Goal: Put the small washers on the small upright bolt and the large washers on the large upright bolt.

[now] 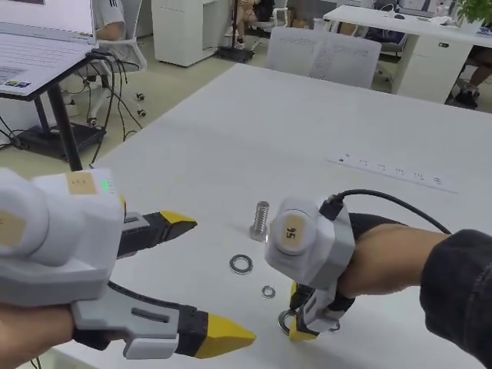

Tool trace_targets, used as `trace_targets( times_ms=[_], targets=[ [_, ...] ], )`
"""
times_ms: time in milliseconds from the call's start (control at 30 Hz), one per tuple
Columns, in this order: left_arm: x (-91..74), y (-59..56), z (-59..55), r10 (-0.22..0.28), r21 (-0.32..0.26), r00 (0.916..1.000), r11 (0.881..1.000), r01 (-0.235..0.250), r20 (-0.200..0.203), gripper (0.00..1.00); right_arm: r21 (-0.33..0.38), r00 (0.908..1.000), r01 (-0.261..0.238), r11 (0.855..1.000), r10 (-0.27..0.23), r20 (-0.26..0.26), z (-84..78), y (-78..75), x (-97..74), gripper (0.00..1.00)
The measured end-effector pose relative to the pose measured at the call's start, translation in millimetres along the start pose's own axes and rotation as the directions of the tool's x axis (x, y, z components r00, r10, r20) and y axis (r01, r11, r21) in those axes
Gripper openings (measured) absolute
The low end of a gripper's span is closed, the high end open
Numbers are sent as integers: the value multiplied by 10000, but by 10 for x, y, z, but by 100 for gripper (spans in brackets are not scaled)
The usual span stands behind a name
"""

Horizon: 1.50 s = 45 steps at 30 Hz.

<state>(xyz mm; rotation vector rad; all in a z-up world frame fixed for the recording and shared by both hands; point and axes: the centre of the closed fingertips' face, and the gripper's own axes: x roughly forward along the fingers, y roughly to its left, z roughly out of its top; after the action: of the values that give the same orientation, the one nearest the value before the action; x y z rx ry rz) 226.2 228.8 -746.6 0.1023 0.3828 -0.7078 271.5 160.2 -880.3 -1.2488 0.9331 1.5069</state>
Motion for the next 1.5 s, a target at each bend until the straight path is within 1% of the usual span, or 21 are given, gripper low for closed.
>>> trace_targets(
  times_ms=[200, 367, 500, 600, 700, 733, 800, 867, 933, 1033, 1167, 1333, 1500],
  targets=[
    [13, -12, 20, -41, 45, 10000, 10000, 41, 16, 90, -41, 10000, 17, 10000, -18, -42, 1, -3, -2, 23],
    [1, -35, 35, -60, 86, 10000, 9999, 59, 53, 90, 313, 9997, -65, 9995, 58, 237, -3, -15, -14, 23],
    [-6, -29, 25, -22, 48, 10000, 10000, 22, 71, 90, 316, 9999, 117, 9994, -120, 92, -27, -47, -29, 23],
    [-2, -23, 29, -2, 34, 9999, 10000, 1, 117, 90, 303, 9998, 137, 9994, -142, 159, -13, -69, -96, 23],
    [14, -16, 33, 1, 31, 9999, 10000, -2, 143, 91, 229, 9995, 264, 9994, -268, 152, -3, -109, -174, 23],
    [16, -16, 34, -8, 17, 9999, 10000, 8, 147, 91, 275, 9995, 242, 9993, -247, 197, 7, -113, -198, 23],
    [19, -13, 36, -18, 19, 9999, 10000, 17, 153, 91, 423, 9988, 181, 9989, -200, 443, 51, -133, -262, 23],
    [20, -9, 41, -17, 21, 9999, 10000, 17, 169, 91, 479, 9987, 167, 9987, -190, 469, 59, -156, -320, 23],
    [21, -5, 51, -33, -4, 9998, 10000, 33, 214, 91, 438, 9983, 298, 9986, -319, 492, 65, -206, -387, 23],
    [28, 11, 55, -36, -10, 9997, 10000, 37, 242, 91, 607, 9968, 252, 9978, -297, 742, 100, -266, -498, 23],
    [36, 45, 58, -34, -61, 9995, 10000, 36, 299, 91, 706, 9936, 499, 9963, -567, 974, 129, -404, -668, 23],
    [30, 133, 68, 93, -123, 9993, 9999, -88, 375, 91, 792, 9895, 809, 9936, -896, 1132, 161, -589, -845, 23],
    [-1, 236, 94, 370, -247, 9979, 9991, -358, 535, 91, 785, 9850, 1101, 9908, -1193, 1246, 231, -758, -986, 23]
  ],
)
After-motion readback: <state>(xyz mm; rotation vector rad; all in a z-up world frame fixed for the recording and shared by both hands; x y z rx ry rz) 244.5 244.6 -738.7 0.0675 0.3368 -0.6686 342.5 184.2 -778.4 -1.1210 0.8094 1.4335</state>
